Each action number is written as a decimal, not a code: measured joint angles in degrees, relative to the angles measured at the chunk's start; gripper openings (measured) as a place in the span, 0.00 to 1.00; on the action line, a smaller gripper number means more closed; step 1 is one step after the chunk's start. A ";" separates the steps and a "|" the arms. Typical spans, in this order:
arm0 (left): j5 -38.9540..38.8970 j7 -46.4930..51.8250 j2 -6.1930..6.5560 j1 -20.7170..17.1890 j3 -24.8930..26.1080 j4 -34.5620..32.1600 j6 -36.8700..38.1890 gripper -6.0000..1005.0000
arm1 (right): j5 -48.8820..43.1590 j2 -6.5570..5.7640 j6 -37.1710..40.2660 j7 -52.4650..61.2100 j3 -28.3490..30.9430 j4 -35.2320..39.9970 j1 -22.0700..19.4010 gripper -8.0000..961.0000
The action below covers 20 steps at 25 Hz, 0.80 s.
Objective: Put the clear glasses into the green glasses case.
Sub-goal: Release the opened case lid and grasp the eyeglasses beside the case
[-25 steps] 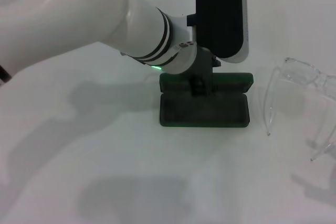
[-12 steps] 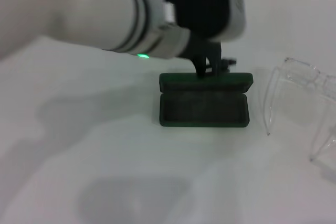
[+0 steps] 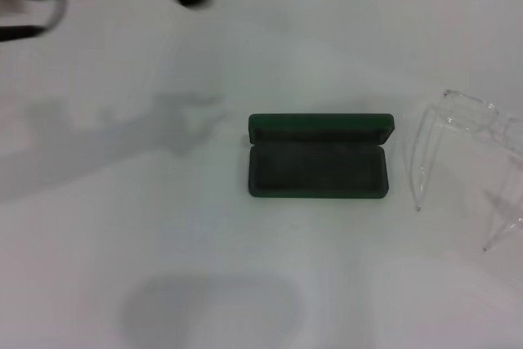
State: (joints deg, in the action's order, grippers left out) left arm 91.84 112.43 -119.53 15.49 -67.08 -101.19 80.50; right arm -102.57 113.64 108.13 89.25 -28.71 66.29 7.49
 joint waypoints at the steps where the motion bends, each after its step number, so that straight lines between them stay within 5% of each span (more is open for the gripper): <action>1: -3.68 -0.39 0.05 0.32 3.32 3.06 2.13 0.38 | -2.29 -0.15 -0.07 4.57 -0.14 3.90 1.71 0.80; 3: -9.71 -0.95 0.07 1.65 9.81 10.51 7.33 0.34 | -6.80 -0.12 0.49 12.49 -0.43 11.11 5.06 0.79; 7: -10.58 -4.00 0.08 3.55 14.81 21.04 11.86 0.19 | -9.50 0.03 0.73 16.25 -0.77 15.26 6.95 0.77; 9: -10.24 -6.02 0.09 3.58 15.50 24.64 12.37 0.11 | -23.83 -0.98 -0.27 26.58 -6.34 24.78 15.62 0.76; 10: -10.12 -6.58 0.08 3.59 15.64 25.69 12.41 0.10 | -30.73 -2.56 -0.73 29.31 -9.23 23.81 20.18 0.76; 14: -9.59 -8.33 0.09 3.89 15.72 29.78 12.39 0.06 | -39.90 -5.05 -0.69 31.81 -12.09 17.53 28.99 0.74; 20: -9.58 -11.09 -0.01 4.16 15.83 35.07 12.14 0.06 | -46.92 -6.42 -4.39 31.18 -15.44 5.70 36.50 0.72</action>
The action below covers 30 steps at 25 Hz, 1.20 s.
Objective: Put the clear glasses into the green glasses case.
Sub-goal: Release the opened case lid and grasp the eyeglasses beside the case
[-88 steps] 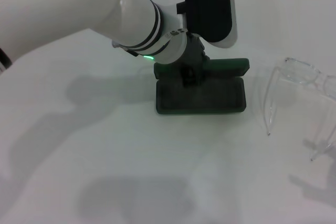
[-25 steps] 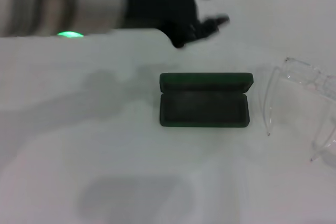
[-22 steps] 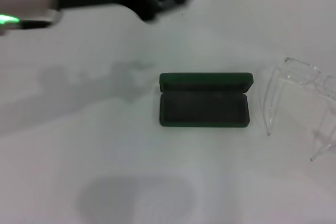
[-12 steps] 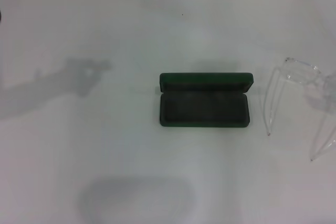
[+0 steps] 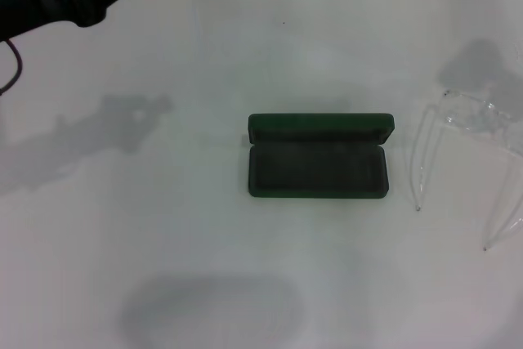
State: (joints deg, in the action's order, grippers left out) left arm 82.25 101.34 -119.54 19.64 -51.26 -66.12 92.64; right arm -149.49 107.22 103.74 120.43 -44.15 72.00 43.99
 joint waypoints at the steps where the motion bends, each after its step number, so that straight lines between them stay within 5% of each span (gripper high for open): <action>1: -0.07 -0.28 -0.01 0.02 0.01 0.62 -0.01 0.06 | -0.53 -0.07 -1.07 -0.02 -1.49 -1.64 0.46 0.71; 7: -2.04 -2.21 0.14 0.07 0.06 5.06 0.22 0.06 | -2.57 0.40 -7.99 -0.31 -10.33 -9.12 1.50 0.68; 10: -2.08 -2.84 0.14 0.06 0.09 5.55 0.30 0.06 | -3.43 1.02 -11.00 -0.58 -12.16 -11.87 2.05 0.51; 30: -1.47 -4.21 0.18 0.13 -0.22 8.81 0.51 0.06 | -10.18 6.23 -20.54 -2.16 -14.39 -19.39 3.85 0.47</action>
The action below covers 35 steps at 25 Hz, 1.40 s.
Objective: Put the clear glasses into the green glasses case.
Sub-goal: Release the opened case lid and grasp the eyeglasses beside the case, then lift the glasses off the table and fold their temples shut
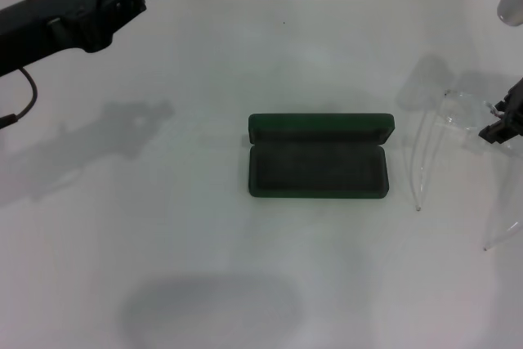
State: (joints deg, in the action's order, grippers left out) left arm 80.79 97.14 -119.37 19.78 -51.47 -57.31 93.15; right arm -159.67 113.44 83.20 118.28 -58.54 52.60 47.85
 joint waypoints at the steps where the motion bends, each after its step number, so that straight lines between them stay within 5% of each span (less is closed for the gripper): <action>1: 0.00 -0.01 0.01 0.00 -0.01 0.35 0.01 0.06 | -0.32 0.16 -0.12 0.05 0.00 -0.01 -0.07 0.47; 12: 0.04 -0.12 0.02 0.00 -0.04 1.25 0.01 0.06 | -0.98 0.46 -0.77 0.60 0.54 -0.02 -0.46 0.43; 25: -0.05 -0.98 -0.05 -0.81 0.15 2.16 0.00 0.06 | -0.68 1.39 -0.96 0.73 0.71 0.67 -0.92 0.16; 35: -0.76 -1.43 0.01 -0.84 0.30 2.75 0.50 0.06 | 2.64 2.09 8.91 1.61 0.88 18.01 -8.19 0.12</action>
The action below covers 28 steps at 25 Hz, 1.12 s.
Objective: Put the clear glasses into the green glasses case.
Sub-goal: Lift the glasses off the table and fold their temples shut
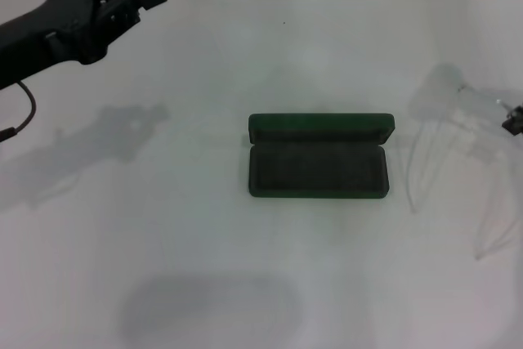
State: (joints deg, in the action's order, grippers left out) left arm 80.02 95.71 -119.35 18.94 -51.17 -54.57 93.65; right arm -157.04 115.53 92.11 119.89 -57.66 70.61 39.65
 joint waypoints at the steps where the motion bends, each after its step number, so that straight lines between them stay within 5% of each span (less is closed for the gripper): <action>1: -0.09 0.00 0.01 0.03 0.01 -0.18 0.06 0.06 | 1.39 -0.02 1.84 0.05 0.40 3.40 -1.43 0.12; 8: -0.35 0.73 0.33 0.56 0.10 -2.76 2.41 0.06 | 13.00 -0.20 10.58 -0.08 8.78 24.39 -8.70 0.10; 14: -1.63 6.33 0.31 0.72 -0.25 -8.29 5.00 0.06 | 33.00 -0.24 10.42 -4.89 16.60 28.40 -14.54 0.10; 21: -2.12 12.96 0.16 3.51 -0.50 -12.12 11.22 0.06 | 59.52 0.04 8.35 -17.22 15.72 13.40 -18.48 0.09; 28: -4.76 16.79 0.33 5.32 -2.35 -12.10 12.91 0.06 | 71.03 0.05 8.01 -30.60 7.63 -9.88 -14.15 0.09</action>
State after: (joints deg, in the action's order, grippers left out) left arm 75.26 112.50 -119.02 24.26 -53.52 -66.67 106.56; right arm -86.01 115.58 100.12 89.28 -50.03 60.73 25.50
